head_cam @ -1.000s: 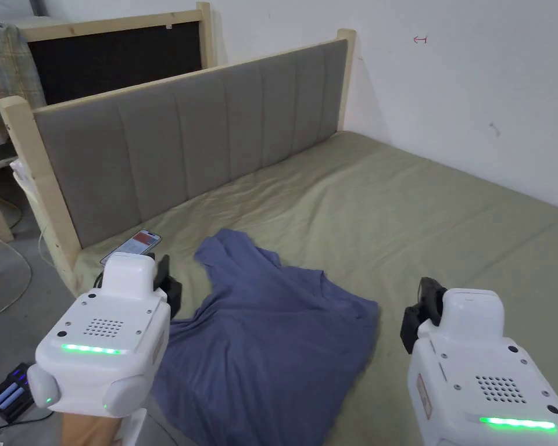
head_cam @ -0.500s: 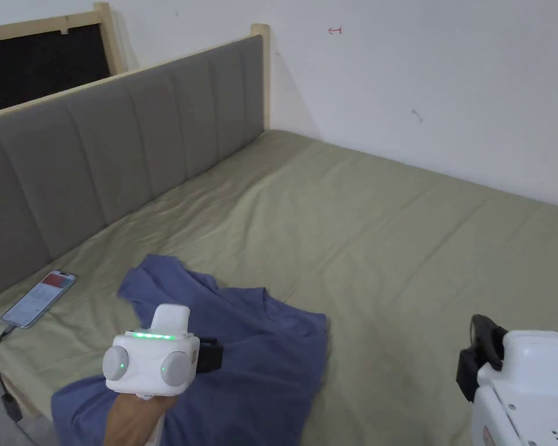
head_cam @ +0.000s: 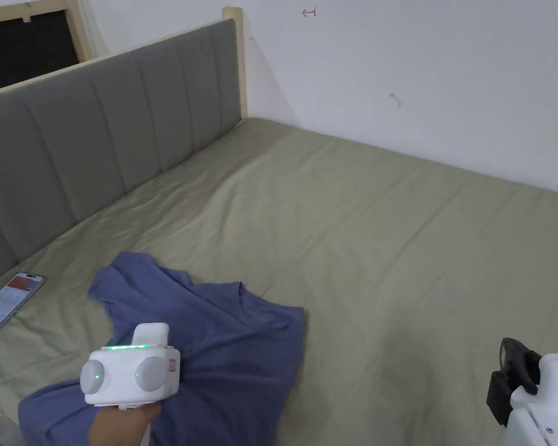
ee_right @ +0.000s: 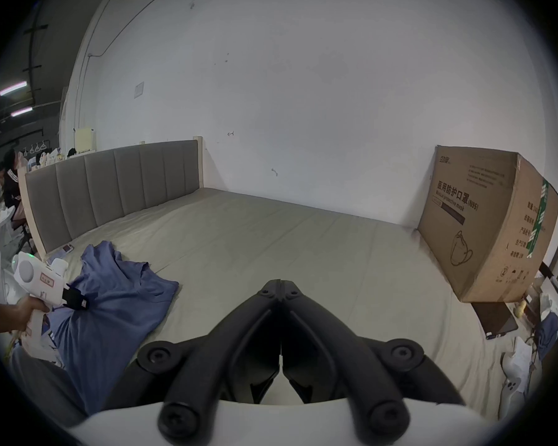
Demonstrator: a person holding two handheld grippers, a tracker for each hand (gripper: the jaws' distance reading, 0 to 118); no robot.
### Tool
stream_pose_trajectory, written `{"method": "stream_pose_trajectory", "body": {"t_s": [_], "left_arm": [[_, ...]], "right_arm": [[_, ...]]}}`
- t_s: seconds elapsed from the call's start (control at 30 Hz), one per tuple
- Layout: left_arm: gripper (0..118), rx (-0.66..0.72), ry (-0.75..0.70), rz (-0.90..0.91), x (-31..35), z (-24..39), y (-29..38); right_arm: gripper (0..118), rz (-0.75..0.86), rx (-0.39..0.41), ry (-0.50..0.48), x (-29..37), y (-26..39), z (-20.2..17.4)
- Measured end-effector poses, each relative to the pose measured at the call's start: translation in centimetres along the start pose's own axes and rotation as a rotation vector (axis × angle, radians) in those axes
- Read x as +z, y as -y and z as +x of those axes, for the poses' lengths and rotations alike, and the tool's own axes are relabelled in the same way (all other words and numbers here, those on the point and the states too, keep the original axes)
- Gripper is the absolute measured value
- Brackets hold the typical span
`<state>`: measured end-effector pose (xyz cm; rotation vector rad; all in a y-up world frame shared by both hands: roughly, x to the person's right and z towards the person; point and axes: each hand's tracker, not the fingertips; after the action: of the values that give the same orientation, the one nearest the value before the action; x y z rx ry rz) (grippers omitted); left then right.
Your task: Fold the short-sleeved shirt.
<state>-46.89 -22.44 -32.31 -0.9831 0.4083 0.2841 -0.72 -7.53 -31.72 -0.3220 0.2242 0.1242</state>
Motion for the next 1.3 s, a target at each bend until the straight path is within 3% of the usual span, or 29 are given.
{"method": "stream_pose_trajectory", "body": {"t_s": [0.1, 0.23, 0.43, 0.77, 1.07, 1.3], "left_arm": [[1, 0.103, 0.097, 0.077, 3.2, -0.7, -0.1], [1, 0.125, 0.231, 0.132, 8.9, -0.5, -1.2], [1, -0.01, 0.424, 0.285, 18.7, 4.9, -3.5], [1, -0.291, 0.764, 0.455, 31.5, 22.0, -7.0], [1, -0.466, 0.975, 0.336, 31.2, 35.8, -2.7], [1, -0.644, 0.967, 0.132, 25.0, 40.9, 5.9]], "right_arm": [[0, 0.015, -0.016, -0.003, 1.1, -0.2, 0.7], [0, 0.046, -0.025, -0.002, 2.8, -0.4, 2.0], [0, 0.094, -0.051, 0.03, 5.9, -0.4, 5.0], [0, 0.169, -0.062, 0.175, 11.5, -0.1, 11.2], [0, 0.17, -0.036, 0.368, 16.7, 1.1, 17.3], [0, 0.125, -0.052, 0.455, 19.0, 2.6, 19.6]]}}
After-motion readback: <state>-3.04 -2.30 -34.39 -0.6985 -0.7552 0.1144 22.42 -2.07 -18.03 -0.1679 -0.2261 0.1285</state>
